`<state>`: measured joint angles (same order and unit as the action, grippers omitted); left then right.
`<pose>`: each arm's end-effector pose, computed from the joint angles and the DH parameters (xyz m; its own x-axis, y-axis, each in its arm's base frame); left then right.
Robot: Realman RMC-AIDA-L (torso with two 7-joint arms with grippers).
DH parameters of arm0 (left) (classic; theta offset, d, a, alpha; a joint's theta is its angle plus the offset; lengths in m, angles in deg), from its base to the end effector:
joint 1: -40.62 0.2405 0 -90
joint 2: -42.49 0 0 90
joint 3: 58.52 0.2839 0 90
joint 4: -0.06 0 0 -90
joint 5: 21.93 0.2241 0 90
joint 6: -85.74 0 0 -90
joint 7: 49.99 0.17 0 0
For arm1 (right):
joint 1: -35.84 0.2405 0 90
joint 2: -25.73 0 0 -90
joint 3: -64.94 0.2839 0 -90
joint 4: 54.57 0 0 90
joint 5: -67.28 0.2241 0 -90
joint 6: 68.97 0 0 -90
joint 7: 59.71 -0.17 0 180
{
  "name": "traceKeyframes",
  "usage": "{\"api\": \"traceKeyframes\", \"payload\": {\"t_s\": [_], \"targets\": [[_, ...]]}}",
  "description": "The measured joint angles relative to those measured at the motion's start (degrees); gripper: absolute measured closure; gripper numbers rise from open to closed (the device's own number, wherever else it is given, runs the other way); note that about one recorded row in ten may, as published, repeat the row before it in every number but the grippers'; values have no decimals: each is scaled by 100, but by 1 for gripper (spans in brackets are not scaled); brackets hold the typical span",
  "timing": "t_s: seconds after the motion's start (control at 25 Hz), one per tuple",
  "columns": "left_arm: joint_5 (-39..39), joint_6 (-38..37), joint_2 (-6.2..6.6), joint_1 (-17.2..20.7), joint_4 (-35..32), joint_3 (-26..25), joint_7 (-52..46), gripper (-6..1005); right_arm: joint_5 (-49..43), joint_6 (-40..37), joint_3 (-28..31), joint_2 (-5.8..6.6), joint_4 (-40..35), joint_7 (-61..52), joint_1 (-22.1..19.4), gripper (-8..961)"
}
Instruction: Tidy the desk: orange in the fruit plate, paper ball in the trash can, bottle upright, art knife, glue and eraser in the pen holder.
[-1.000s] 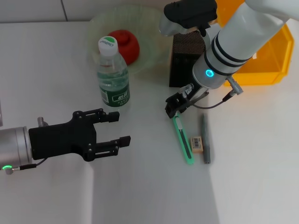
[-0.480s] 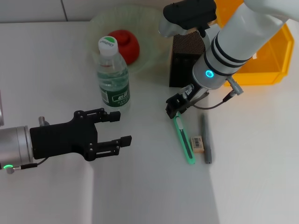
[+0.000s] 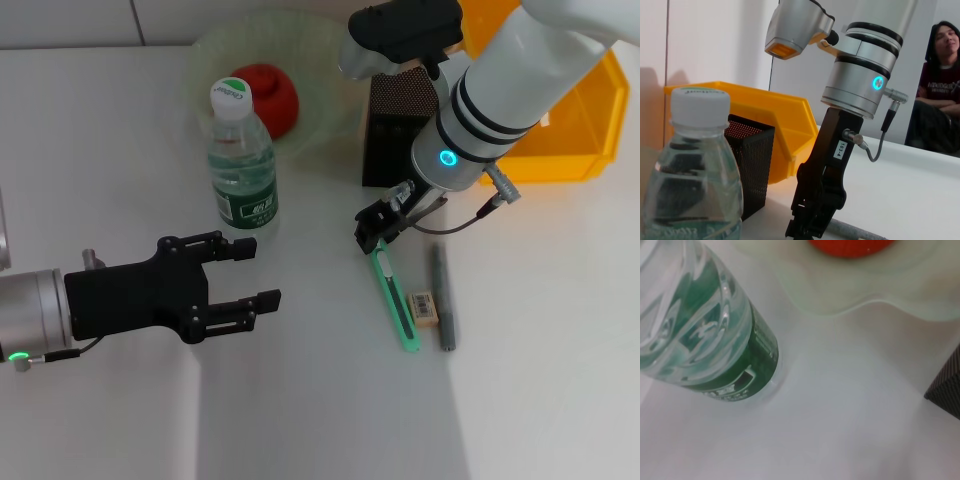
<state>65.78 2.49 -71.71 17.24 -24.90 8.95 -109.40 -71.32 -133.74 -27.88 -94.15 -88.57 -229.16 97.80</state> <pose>-0.3120 0.3151 -0.0694 0.8275 0.2252 0.5144 0.3494 -0.9236 -0.1578 0.1602 0.4392 -0.1466 0.5386 -0.8269 0.1616 -0.6964 -0.5448 -0.4671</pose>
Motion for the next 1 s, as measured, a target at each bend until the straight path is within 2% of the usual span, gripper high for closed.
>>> {"api": "traceKeyframes", "payload": {"t_s": [0.68, 0.88, 1.0], "targets": [[0, 68, -23, 0, 5, 3, 15, 285, 3, -9, -103, 0, 24, 1, 53, 731], [0, 76, -31, 0, 3, 3, 32, 285, 6, 4, -105, 0, -38, 2, 19, 792], [0, 92, -32, 0, 22, 3, 59, 285, 8, 3, -105, 0, -119, 6, -10, 791]]}}
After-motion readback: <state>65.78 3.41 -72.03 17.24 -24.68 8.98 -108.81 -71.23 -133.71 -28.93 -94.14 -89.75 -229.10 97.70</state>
